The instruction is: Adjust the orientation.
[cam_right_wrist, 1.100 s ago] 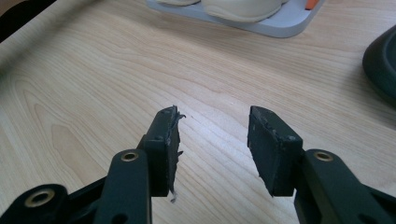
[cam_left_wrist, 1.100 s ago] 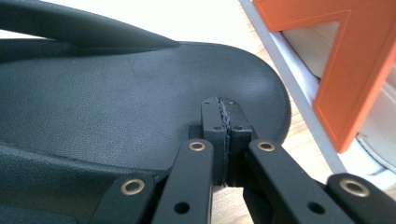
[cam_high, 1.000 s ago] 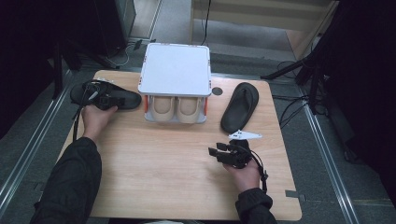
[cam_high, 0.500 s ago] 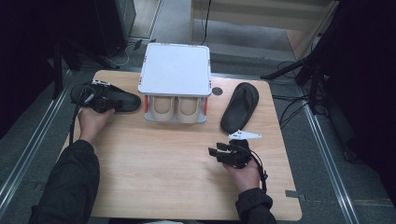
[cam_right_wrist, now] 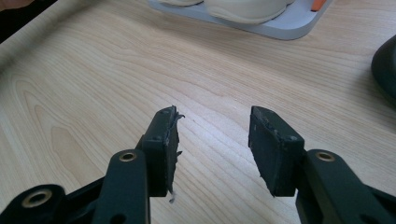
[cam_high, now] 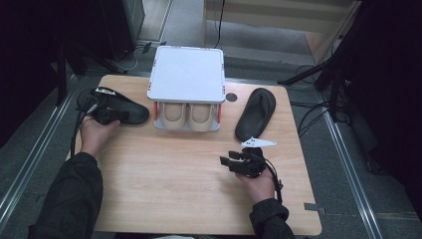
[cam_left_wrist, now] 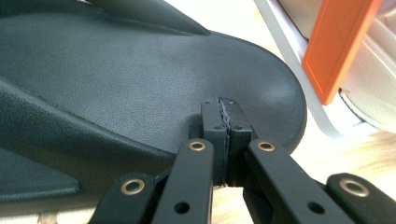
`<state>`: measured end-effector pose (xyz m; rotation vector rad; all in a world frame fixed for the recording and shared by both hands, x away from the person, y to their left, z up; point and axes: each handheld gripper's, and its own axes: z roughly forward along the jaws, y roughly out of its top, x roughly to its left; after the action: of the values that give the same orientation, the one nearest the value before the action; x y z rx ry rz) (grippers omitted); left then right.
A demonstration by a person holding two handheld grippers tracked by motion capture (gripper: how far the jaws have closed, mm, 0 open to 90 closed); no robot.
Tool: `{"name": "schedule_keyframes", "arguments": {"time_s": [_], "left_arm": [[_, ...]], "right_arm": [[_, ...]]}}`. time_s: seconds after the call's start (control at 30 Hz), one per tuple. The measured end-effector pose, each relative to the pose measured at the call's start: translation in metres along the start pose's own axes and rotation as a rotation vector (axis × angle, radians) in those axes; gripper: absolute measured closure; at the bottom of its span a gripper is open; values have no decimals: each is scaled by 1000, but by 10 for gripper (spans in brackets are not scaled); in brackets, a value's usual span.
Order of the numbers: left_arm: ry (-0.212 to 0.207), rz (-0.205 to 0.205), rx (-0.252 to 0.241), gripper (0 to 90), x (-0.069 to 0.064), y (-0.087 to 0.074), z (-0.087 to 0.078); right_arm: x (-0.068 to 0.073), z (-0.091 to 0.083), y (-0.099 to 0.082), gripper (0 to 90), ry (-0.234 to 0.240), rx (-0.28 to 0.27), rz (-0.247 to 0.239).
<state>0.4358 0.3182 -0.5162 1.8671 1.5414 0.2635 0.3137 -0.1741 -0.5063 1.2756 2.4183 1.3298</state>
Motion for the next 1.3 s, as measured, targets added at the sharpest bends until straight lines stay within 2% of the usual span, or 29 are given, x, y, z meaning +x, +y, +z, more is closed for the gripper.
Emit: {"name": "schedule_keyframes", "arguments": {"time_s": [0.4,0.87,1.0,1.17,1.3], "left_arm": [[-8,14,19,900,-5,-13,-11],[-8,18,30,900,-2,-36,-31],[13,33,34,900,-3,-42,-37],[-10,-8,23,900,2,-48,-42],[-23,-20,18,900,5,-49,-43]], "right_arm": [[0,10,8,532,25,17,-7],[1,16,17,533,48,14,-23],[1,16,19,532,52,8,-22],[0,17,21,532,55,6,-29],[1,18,21,532,58,8,-27]]}}
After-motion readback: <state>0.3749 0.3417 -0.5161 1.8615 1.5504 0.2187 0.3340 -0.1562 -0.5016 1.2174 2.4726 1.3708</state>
